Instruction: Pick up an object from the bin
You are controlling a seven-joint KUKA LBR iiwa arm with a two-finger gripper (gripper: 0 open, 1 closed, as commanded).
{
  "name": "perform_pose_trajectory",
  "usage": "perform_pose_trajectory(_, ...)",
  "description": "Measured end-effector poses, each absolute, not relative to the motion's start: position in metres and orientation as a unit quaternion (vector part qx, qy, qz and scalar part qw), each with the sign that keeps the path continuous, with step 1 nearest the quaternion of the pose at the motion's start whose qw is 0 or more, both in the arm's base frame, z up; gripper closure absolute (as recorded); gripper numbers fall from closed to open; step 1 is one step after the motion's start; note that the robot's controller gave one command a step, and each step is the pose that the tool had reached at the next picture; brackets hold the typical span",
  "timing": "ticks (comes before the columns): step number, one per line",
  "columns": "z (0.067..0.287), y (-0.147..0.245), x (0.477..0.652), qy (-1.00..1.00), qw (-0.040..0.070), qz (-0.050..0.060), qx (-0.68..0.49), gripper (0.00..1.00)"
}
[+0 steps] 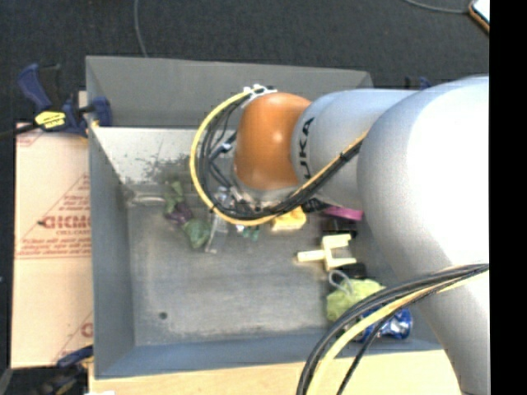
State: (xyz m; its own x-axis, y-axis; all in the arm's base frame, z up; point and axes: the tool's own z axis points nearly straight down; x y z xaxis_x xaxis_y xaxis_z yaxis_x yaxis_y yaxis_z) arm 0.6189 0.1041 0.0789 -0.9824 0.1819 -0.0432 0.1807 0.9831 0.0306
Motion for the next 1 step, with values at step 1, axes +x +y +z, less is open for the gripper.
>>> perform_pose_trajectory(1,0.0854,0.0954,0.6013,0.998,0.026,0.011,0.063,1.0)
